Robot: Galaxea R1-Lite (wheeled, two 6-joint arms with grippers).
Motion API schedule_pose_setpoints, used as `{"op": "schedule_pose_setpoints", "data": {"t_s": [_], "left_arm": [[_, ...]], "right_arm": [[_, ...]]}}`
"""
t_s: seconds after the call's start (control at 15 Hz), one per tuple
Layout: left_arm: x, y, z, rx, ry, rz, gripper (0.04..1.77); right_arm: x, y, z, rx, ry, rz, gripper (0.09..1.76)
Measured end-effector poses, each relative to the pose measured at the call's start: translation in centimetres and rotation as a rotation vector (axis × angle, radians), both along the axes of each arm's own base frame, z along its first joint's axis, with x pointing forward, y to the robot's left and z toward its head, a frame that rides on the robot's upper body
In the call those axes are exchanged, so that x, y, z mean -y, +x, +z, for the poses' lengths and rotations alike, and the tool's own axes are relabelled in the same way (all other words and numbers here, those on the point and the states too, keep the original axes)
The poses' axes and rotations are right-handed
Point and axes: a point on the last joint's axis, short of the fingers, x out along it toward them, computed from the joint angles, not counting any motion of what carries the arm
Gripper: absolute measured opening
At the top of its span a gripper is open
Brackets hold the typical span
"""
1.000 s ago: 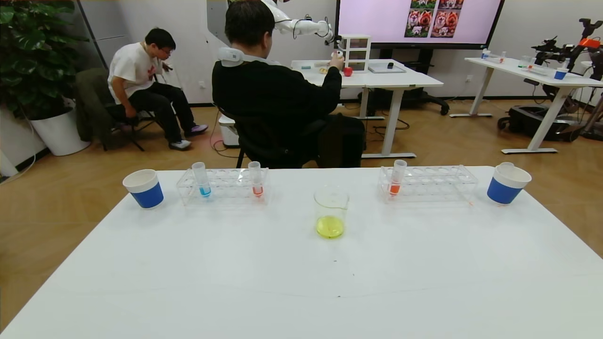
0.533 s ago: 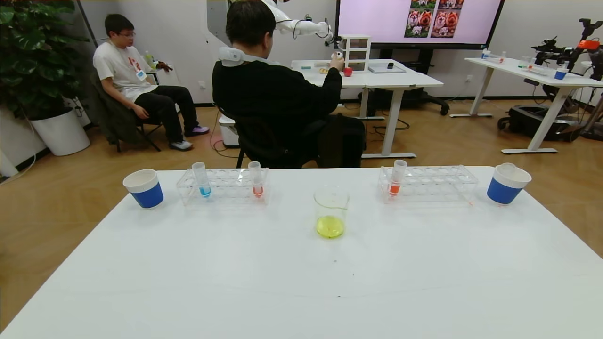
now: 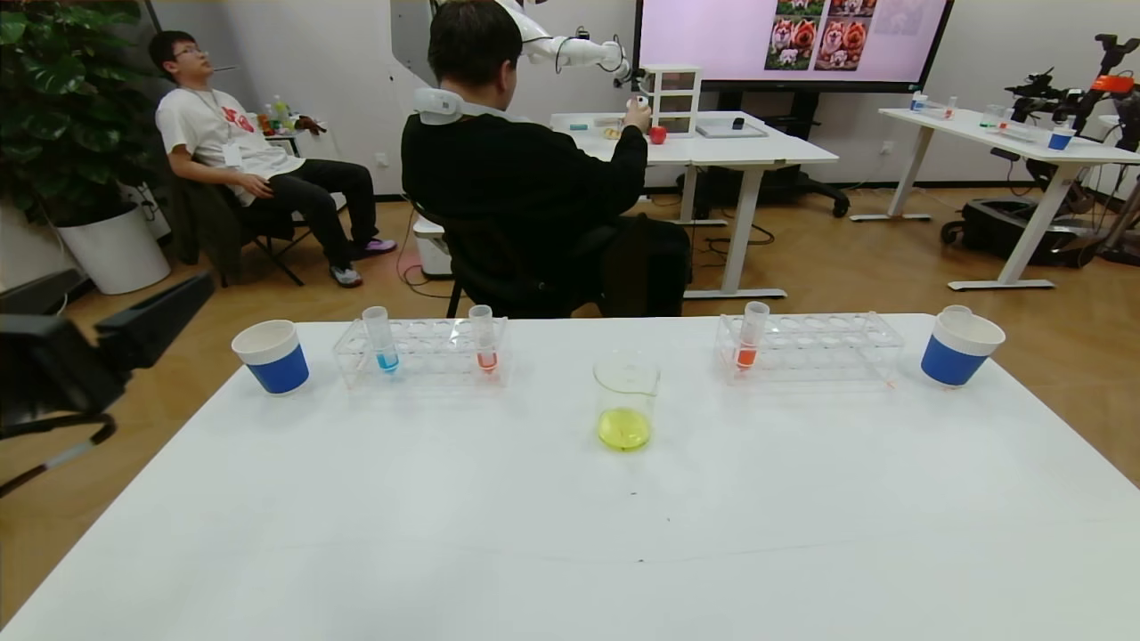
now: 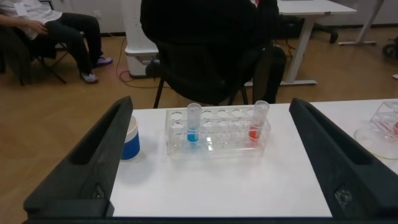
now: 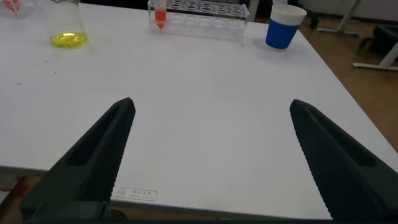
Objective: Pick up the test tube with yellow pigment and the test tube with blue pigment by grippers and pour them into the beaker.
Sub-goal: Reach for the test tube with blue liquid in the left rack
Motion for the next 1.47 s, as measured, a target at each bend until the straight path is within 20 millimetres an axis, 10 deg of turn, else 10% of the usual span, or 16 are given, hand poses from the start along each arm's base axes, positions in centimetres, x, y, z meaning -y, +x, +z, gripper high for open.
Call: {"op": "schedule_pose_setpoints", "data": {"t_s": [0.4,0.8,1.47], "left_arm": [[0.3,11.0,-6.9,0.045,-0.003,0.037,1.75],[0.8,14.9,-15.5,-0.132,0.006,0.035,1.75],[1.2,21.2,-16.5,-0.029,-0.014,0.129,1.75]], "right_arm": [[0.0,0.0,0.0,0.000,0.000,0.000,1.74],[0.0,0.0,0.0,0.000,0.000,0.000,1.74],[0.0,0.0,0.0,0.000,0.000,0.000,1.74]]}}
